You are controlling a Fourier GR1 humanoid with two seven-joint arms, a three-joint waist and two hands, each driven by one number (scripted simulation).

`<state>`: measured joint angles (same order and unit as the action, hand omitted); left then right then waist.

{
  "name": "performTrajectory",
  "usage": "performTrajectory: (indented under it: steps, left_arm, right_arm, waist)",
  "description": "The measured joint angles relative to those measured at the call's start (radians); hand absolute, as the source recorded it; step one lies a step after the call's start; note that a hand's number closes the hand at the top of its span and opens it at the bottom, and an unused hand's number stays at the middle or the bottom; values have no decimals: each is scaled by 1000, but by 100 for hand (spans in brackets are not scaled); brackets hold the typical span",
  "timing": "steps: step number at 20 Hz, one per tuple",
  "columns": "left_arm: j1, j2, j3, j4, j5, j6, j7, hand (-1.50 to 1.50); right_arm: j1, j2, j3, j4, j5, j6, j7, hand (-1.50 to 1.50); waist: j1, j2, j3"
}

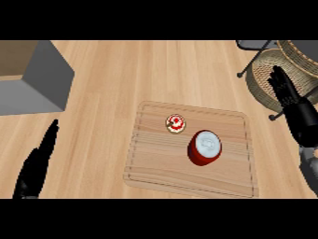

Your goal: Pick the cupcake from the cutting board and place it in the tiered basket

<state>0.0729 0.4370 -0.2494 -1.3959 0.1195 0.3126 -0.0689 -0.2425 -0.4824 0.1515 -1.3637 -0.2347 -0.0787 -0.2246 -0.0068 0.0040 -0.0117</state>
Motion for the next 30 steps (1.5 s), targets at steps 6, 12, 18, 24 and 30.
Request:
performTrajectory:
  steps: [6,12,18,24,30]
  left_arm:
    - [-23,-76,5,-5,-5,33,20,0]
    - [-29,-129,9,-10,14,58,43,0]
    - [-26,-161,15,-6,2,63,49,0]
    - [-11,-163,23,-16,4,57,48,0]
    - [-12,-165,19,-21,-5,56,59,0]
  right_arm:
    - [-168,44,-9,-82,46,-69,92,150]
    - [-161,161,-109,-46,100,-393,199,-150]
    - [-84,202,-62,-227,139,-458,295,-150]
    - [-58,53,97,-326,224,-324,587,-150]
    - [-149,-92,256,-425,346,-163,919,-150]
  waist:
    - [13,-7,13]
    - [2,-13,8]
    - [0,-13,17]
    - [-4,-17,14]
    - [1,-19,12]
